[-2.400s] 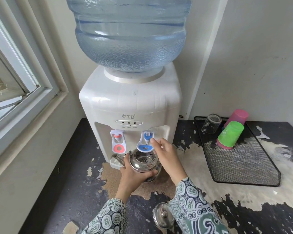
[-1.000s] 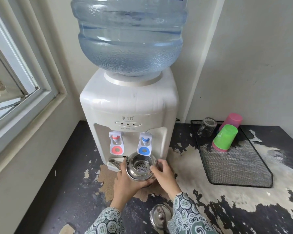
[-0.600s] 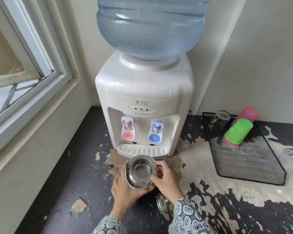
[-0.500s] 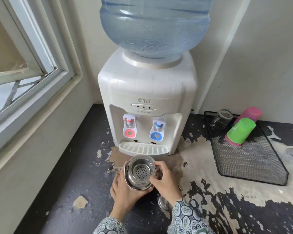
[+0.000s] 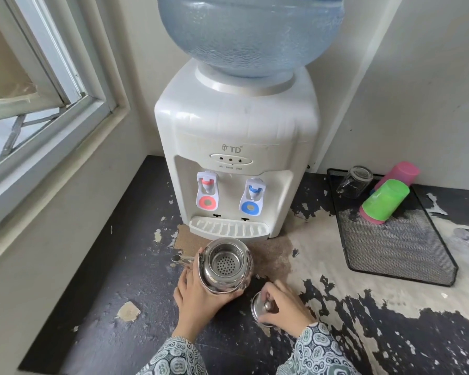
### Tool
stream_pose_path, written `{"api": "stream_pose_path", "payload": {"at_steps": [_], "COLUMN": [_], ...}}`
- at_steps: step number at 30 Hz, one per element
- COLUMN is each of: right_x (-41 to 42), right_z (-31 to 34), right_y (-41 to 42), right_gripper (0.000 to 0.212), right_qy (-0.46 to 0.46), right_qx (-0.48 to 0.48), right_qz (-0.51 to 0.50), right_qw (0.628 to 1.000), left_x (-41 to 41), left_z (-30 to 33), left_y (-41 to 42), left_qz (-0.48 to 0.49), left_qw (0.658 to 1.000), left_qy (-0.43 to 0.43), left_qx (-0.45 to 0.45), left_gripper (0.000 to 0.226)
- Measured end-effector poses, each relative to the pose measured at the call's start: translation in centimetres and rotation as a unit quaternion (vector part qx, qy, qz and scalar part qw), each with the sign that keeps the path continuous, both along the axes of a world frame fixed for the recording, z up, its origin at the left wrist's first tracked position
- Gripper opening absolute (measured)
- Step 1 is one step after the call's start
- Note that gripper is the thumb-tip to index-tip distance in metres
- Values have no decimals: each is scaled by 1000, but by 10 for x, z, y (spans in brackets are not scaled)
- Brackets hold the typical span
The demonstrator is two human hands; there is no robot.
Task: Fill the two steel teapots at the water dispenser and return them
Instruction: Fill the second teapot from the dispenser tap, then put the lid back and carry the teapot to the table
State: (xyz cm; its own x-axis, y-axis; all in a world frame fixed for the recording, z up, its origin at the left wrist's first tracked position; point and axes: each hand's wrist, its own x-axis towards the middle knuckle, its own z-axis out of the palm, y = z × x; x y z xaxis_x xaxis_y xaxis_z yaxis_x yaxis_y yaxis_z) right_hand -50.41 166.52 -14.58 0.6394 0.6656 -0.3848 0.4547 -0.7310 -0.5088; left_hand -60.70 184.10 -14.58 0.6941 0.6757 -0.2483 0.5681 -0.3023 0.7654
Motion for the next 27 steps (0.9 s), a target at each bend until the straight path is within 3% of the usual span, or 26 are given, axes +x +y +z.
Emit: {"api": "stream_pose_path", "payload": {"at_steps": [6,9,12,15,20,27], "right_x": [10,22,23,16,1,-2], "right_z": [11,33,63,73,57,39], "right_y": [1,14,43,73,96,97], "right_gripper": [14,8,8,13,11,11], "right_qy": [-6,-78,-123,-181,-197,-135], "right_qx": [106,227,318,298,236,212], "right_qz": [-118,-210,-196,-92,32,7], "right_qw": [987,948,919,933,951,968], "left_x": [-1,-1,-2,-2,-1,-3], "left_z": [0,2,3,5,11,13], "left_y": [-1,-1,-1,-2,-2,-2], "left_qz": [-1,1,1,-2,-12,-11], "left_qw": [1000,1000,1000,1000,1000,1000], "left_qy": [7,5,5,8,5,18], "left_qx": [3,0,4,8,13,9], "left_gripper": [132,132,131,132,132,129]}}
